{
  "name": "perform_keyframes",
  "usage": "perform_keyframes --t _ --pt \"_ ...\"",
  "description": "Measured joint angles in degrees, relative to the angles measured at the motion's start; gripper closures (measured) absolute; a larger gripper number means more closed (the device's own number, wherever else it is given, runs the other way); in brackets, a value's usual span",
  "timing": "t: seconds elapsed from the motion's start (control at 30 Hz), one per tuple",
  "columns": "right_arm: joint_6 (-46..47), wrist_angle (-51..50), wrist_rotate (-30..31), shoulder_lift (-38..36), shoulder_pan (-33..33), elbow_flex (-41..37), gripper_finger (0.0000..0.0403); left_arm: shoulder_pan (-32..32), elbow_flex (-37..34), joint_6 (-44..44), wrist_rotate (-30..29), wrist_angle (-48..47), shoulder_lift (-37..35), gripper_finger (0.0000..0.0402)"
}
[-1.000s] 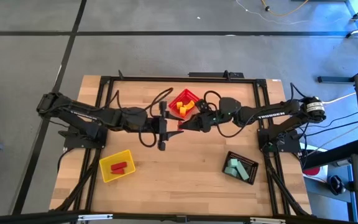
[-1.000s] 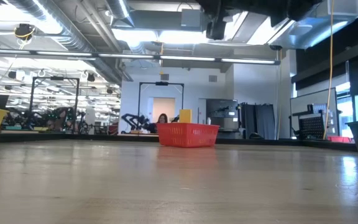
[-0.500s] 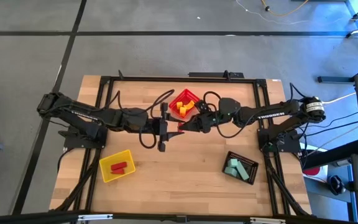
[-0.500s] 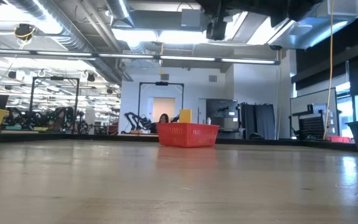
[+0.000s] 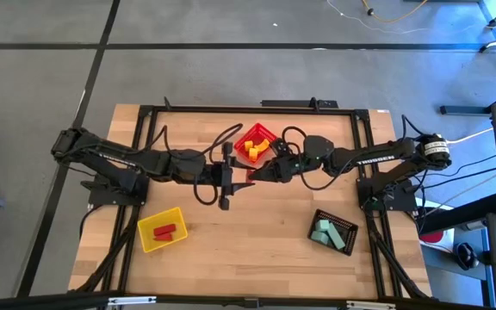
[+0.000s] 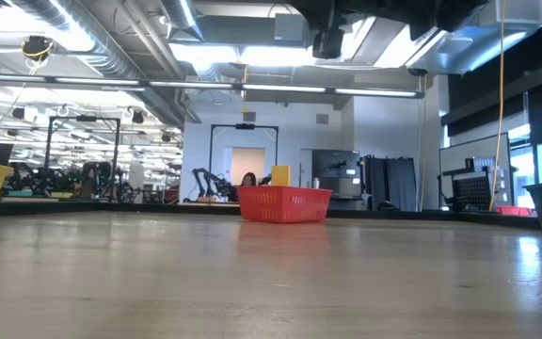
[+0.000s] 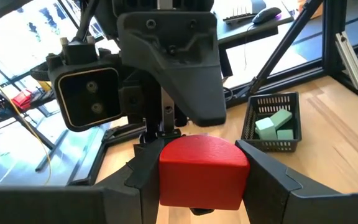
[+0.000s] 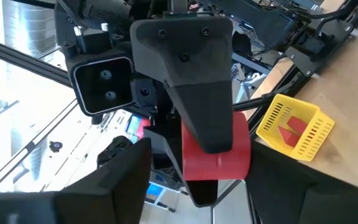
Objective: Sort & place blocks by color
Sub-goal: Put the red block into the yellow bin
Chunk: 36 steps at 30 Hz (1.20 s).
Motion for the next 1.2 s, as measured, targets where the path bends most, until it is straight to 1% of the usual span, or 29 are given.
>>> perform_keyframes --t 0.13,0.23,0.4,0.53,0.63,0.77,0.87,0.97,1.0,1.07,1.2 --pt "0.1 -0.4 -0.9 -0.1 -0.5 0.0 0.0157 0.0 0.0 0.0 0.1 -0.1 -0.2 0.0241" --pt "-0.3 -0.9 -1.1 -0.1 -1.5 0.0 0.0156 0.0 -0.1 -1.5 0.1 -1.9 -2.3 0.0241" --pt "-3.0 -1.7 -4.7 -0.1 -3.9 0.0 0.0156 0.0 -0.1 -5.7 -2.5 -9.8 -7.3 0.0241" --pt "-5.2 -2.1 -8.2 -0.1 -5.8 0.0 0.0155 0.0 -0.1 -12.7 -2.9 -17.9 -12.8 0.0241" --pt "-7.6 -2.4 -8.8 -0.1 -7.1 0.0 0.0155 -0.2 -0.1 -18.8 -2.8 -26.1 -16.5 0.0241" --pt "-10.3 -2.5 -8.9 -0.1 -8.9 0.0 0.0154 -2.2 0.0 -26.8 -2.8 -36.1 -21.1 0.0241" --pt "-10.9 -2.5 -9.1 -0.1 -10.6 0.0 0.0154 -4.9 -0.2 -32.4 -3.2 -41.7 -23.9 0.0241" --pt "-12.7 -3.5 -10.2 -1.1 -12.7 0.0 0.0154 -8.1 -2.3 -37.0 -5.3 -42.6 -26.2 0.0241" --pt "-14.1 -4.3 -10.0 -2.0 -13.3 0.0 0.0154 -9.0 -3.5 -38.7 -6.0 -42.5 -27.1 0.0241" --pt "-17.7 -9.5 -8.4 -5.2 -14.6 0.0 0.0154 -10.7 -6.2 -41.9 -7.8 -41.3 -29.3 0.0241" --pt "-28.9 -25.1 0.4 -13.3 -15.4 0.0 0.0154 -12.9 -13.0 -46.2 -11.4 -35.3 -34.0 0.0241"
